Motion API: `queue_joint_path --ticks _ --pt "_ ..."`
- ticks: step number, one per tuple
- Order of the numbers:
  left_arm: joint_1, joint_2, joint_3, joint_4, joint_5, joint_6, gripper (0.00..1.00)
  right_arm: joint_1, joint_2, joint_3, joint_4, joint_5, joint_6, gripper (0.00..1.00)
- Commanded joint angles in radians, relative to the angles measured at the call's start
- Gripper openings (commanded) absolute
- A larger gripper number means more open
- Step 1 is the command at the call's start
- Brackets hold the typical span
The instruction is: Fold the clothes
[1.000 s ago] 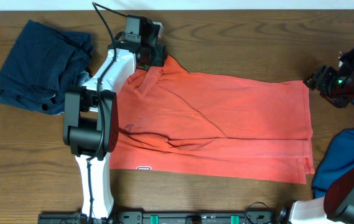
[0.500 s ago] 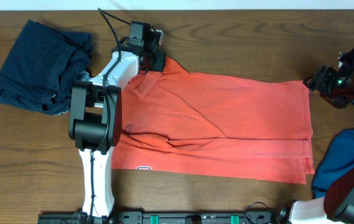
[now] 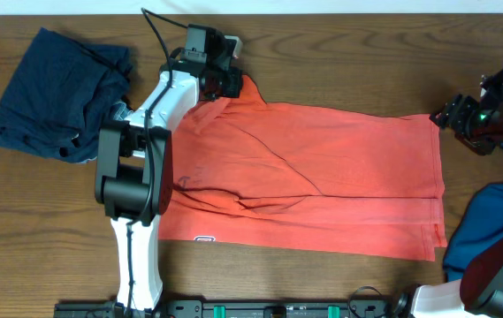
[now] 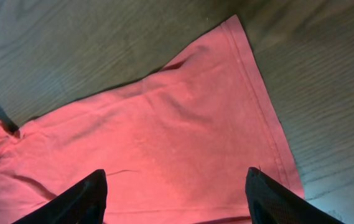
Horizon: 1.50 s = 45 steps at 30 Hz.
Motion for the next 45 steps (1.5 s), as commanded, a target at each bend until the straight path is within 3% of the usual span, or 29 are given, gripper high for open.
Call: queue_joint_path --ticks 1,15,16,20,22,24,32,35,40,45 --pt "-0.029 -0.075 0.012 -0.039 0.047 0.004 0.11 0.009 0.003 -0.003 -0.006 0.000 -0.022 0.69" --pt "-0.059 -0.103 0.011 -0.437 -0.051 0.017 0.14 0.009 0.003 -0.003 0.001 0.000 -0.029 0.70" --pt "-0.066 -0.103 0.011 -0.459 -0.051 0.017 0.17 0.009 0.003 -0.003 0.001 0.000 -0.029 0.70" --pt "-0.098 -0.103 0.011 -0.509 -0.052 0.031 0.53 0.009 0.003 -0.003 0.001 0.000 -0.029 0.70" --pt "-0.104 -0.105 0.011 -0.515 -0.052 0.035 0.64 0.009 0.003 -0.003 0.001 0.000 -0.029 0.70" --pt "-0.103 -0.111 0.011 -0.520 -0.054 0.035 0.67 0.009 0.003 -0.003 0.000 0.000 -0.029 0.70" --pt "-0.034 -0.231 0.011 -0.617 -0.248 -0.008 0.68 0.009 0.003 -0.003 0.001 0.000 -0.029 0.71" --pt "0.015 -0.277 0.011 -0.658 -0.306 -0.079 0.68 0.009 0.003 -0.003 0.000 0.000 -0.029 0.71" --pt "0.085 -0.266 -0.017 -0.694 -0.278 -0.149 0.60 0.009 0.003 -0.003 -0.002 0.000 -0.029 0.71" --pt "0.096 -0.241 -0.117 -0.692 -0.174 -0.182 0.60 0.009 0.003 -0.003 -0.009 0.000 -0.029 0.71"
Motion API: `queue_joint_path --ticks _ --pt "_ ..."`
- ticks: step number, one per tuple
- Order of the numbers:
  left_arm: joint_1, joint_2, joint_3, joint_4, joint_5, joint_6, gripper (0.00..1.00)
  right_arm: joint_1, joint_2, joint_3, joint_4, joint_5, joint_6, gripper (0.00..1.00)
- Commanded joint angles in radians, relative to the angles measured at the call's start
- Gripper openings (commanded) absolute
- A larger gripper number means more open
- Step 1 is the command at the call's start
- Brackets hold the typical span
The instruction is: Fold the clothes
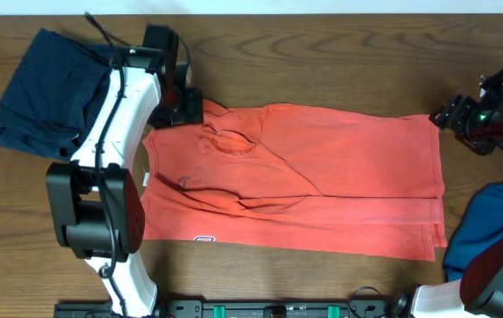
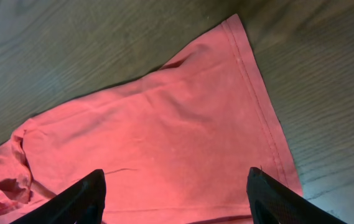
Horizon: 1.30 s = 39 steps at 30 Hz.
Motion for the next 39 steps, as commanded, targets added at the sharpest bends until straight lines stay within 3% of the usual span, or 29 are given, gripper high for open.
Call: queue_joint_path --ticks 1,8,21,24,28,30,39 --pt "-0.007 0.033 -0.076 -0.003 0.043 -0.072 0.60 0.009 0.003 -0.002 -0.007 0.000 -0.018 0.71" --pt "-0.006 0.035 -0.171 0.088 0.044 -0.113 0.49 0.009 0.003 -0.002 -0.008 0.000 -0.017 0.71" --pt "-0.018 0.037 -0.325 0.364 0.044 -0.105 0.46 0.009 0.003 -0.002 -0.012 0.000 -0.017 0.72" --pt "-0.018 0.037 -0.325 0.386 0.044 -0.105 0.36 0.009 0.003 -0.002 -0.018 0.000 -0.017 0.72" --pt "-0.018 0.037 -0.324 0.381 0.045 -0.105 0.13 0.009 0.003 -0.002 -0.026 0.000 -0.018 0.72" --pt "-0.018 0.030 -0.323 0.371 0.048 -0.105 0.06 0.009 0.003 -0.002 -0.026 0.000 -0.017 0.72" --pt "-0.018 -0.059 -0.317 0.357 0.000 -0.099 0.06 0.009 0.003 -0.002 -0.026 0.000 -0.017 0.72"
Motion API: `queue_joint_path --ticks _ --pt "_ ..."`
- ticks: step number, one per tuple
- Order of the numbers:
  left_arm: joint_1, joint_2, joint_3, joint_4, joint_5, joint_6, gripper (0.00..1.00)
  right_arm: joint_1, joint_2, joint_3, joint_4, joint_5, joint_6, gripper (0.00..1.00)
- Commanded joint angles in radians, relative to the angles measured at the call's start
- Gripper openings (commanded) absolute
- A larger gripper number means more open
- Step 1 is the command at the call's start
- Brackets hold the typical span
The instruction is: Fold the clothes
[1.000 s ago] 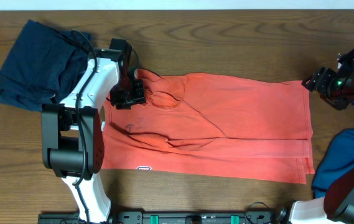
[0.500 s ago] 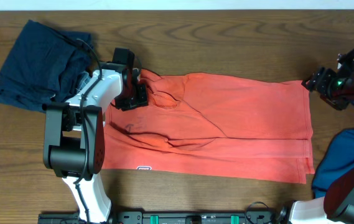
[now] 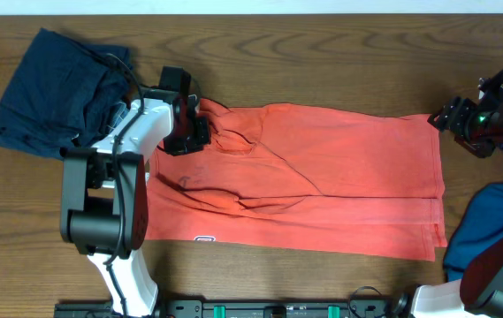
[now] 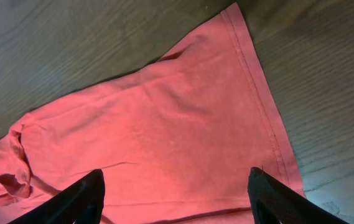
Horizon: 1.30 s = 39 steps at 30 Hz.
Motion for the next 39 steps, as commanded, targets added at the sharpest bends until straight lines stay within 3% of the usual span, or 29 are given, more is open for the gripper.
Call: queue_joint_path --ticks 1,18,31,32,36,39 --pt "-0.002 -0.071 0.003 -0.010 -0.063 0.006 0.06 0.009 0.003 -0.002 -0.002 0.000 -0.015 0.72" --pt "-0.002 -0.092 0.030 -0.101 -0.357 0.060 0.06 0.009 0.003 -0.002 0.002 0.000 -0.015 0.73" --pt "-0.005 -0.137 0.074 -0.199 -0.363 0.063 0.06 0.009 0.003 -0.002 0.007 0.000 -0.016 0.73" --pt "-0.005 -0.145 0.074 -0.206 -0.363 0.063 0.09 0.009 0.003 -0.002 0.010 0.000 -0.015 0.73" --pt "-0.005 -0.158 0.074 -0.240 -0.363 0.063 0.46 0.009 0.003 -0.002 0.013 0.000 -0.015 0.74" --pt "-0.005 -0.157 0.074 -0.231 -0.363 0.063 0.55 0.009 0.003 -0.002 0.013 0.000 -0.015 0.75"
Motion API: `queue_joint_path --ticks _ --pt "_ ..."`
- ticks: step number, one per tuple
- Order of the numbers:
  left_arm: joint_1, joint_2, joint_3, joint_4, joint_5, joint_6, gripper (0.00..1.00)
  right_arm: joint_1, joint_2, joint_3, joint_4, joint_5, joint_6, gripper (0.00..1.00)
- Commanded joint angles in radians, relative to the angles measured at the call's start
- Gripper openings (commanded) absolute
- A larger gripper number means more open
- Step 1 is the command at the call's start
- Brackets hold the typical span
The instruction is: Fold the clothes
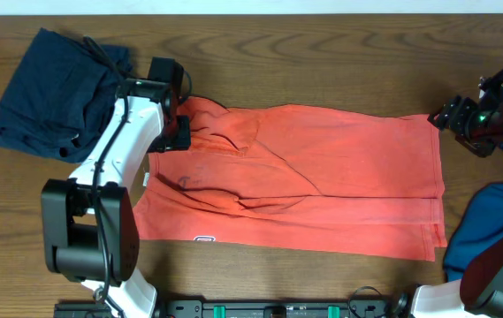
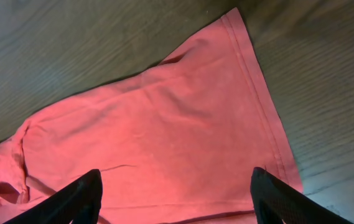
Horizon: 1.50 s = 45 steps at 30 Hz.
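Note:
A red-orange T-shirt [image 1: 322,168] lies spread across the wooden table, creased near its upper left. My left gripper [image 1: 179,132] sits low on that upper-left corner, where the fabric bunches round it; its fingers are hidden under the wrist. My right gripper [image 1: 454,115] hovers by the shirt's upper-right hem corner. In the right wrist view the right gripper [image 2: 177,171] is open wide, with the shirt [image 2: 164,124] flat below it and nothing between the fingers.
A pile of navy clothes [image 1: 57,93] lies at the table's back left, close to the left arm. A blue garment [image 1: 485,230] rests at the right edge beside the right arm. Bare wood table [image 1: 322,53] runs along the back.
My left gripper shifted slightly left, and the shirt's upper-left corner and left edge now reach further left. The right gripper has stayed open over the hem corner.
My left gripper was first at the shirt's collar end near the back, with the fabric bunched there. Then it was further left with the fabric drawn out after it. It then sat lower on that corner, and now the left side lies wider. The right gripper stayed open throughout.

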Motion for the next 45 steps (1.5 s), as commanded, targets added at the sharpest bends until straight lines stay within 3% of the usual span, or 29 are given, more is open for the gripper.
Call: queue_joint_path --ticks 1,9,13,19,27,42,43,45 --pt "-0.003 -0.014 0.016 0.015 -0.012 0.003 0.58 0.009 0.003 -0.002 0.002 0.000 -0.015 0.75" --pt "0.000 0.045 -0.034 0.279 0.011 0.061 0.61 0.009 0.003 -0.002 0.001 0.000 -0.015 0.75" --pt "0.000 0.100 -0.034 0.410 0.043 0.068 0.53 0.009 0.003 -0.002 -0.002 0.000 -0.015 0.75" --pt "0.001 0.175 -0.034 0.534 0.048 0.068 0.49 0.009 0.003 -0.002 -0.008 0.000 -0.015 0.75" --pt "0.031 0.210 -0.034 0.591 0.048 0.067 0.34 0.009 0.003 -0.002 -0.016 0.000 -0.015 0.75" --pt "0.058 0.234 -0.034 0.639 0.180 0.067 0.38 0.009 0.003 -0.002 -0.008 0.001 -0.015 0.75" --pt "0.059 0.235 -0.034 0.640 0.180 0.067 0.34 0.009 0.003 -0.002 -0.006 0.003 -0.015 0.75" --pt "0.064 0.239 -0.034 0.644 0.180 0.067 0.13 0.009 0.003 -0.002 0.000 0.007 -0.015 0.75"
